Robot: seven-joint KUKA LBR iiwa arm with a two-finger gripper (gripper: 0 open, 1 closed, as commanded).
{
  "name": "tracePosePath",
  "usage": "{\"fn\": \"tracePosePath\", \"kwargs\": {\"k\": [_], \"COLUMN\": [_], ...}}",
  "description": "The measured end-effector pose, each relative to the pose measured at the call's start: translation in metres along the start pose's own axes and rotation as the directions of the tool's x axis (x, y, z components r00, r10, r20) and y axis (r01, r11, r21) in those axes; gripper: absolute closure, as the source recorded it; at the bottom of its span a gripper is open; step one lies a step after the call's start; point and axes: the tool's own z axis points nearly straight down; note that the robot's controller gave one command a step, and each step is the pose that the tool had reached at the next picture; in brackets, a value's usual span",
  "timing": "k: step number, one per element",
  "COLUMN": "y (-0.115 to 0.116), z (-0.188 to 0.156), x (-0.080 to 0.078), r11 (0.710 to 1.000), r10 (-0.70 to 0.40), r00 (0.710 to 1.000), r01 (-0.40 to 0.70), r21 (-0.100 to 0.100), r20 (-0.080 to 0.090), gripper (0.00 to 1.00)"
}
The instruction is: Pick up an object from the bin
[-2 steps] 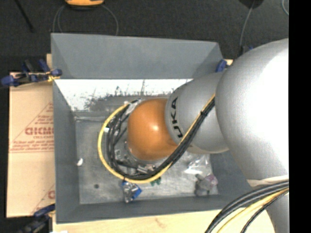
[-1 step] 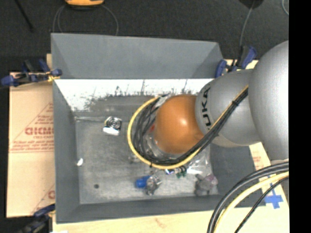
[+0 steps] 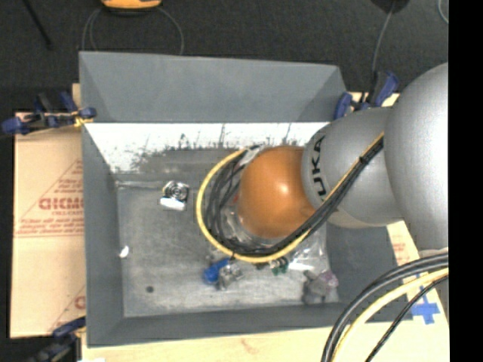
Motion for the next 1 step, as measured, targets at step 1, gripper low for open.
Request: {"fn": "tracePosePath", "kwargs": {"k": [1], "y": [0.0140], "z": [-0.1730], "x": [-0.0049], "r11": [0.974], "r10": [-0.225], "r00": [0.974], "r01": [0.225], "r21": [0.000], "r20": [-0.006], "gripper": [1.00]}}
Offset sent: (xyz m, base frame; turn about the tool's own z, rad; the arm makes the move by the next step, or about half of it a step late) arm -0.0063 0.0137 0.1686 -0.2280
